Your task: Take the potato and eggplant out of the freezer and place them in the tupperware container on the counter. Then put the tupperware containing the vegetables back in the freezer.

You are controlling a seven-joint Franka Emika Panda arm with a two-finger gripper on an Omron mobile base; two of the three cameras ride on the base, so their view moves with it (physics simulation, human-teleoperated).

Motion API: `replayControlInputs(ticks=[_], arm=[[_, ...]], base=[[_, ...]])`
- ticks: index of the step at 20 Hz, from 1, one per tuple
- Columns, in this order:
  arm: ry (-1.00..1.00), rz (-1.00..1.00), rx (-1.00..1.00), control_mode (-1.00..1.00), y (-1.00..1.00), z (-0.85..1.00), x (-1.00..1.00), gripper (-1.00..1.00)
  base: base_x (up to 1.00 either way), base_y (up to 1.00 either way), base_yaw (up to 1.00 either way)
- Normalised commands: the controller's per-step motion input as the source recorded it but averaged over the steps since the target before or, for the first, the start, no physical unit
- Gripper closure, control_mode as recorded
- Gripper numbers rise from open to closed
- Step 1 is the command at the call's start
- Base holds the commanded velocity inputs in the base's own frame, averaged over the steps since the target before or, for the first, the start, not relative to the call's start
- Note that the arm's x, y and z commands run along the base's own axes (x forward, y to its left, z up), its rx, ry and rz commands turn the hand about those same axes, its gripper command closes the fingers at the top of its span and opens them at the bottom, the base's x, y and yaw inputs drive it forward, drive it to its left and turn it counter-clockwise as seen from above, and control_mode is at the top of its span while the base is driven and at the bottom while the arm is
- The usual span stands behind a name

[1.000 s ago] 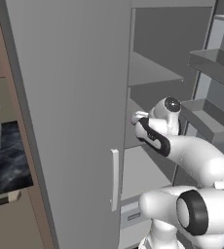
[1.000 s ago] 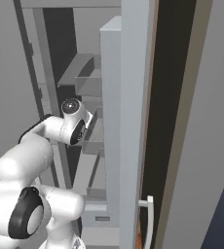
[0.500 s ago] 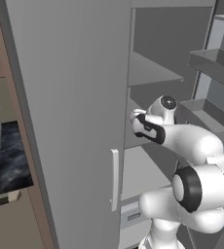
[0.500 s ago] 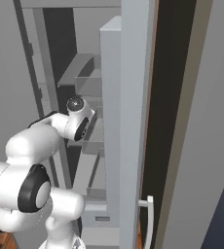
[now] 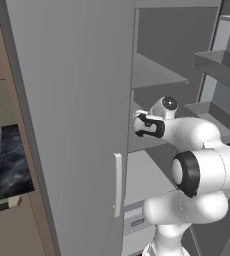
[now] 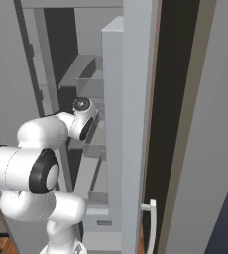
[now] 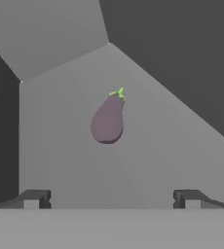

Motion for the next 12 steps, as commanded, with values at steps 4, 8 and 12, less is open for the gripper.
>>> replayControlInputs(ticks=[4,8,12], arm=[[0.00,0.00,0.02,-1.00,0.00,-0.15,0.29,-1.00],[0.00,0.00,0.02,-1.00,0.00,-0.19,0.29,-1.00],[0.00,0.00,0.02,-1.00,-0.01,-0.18,0.31,-1.00]], base=[[0.00,0.00,0.00],[0.00,0.00,0.00],[0.00,0.00,0.00]])
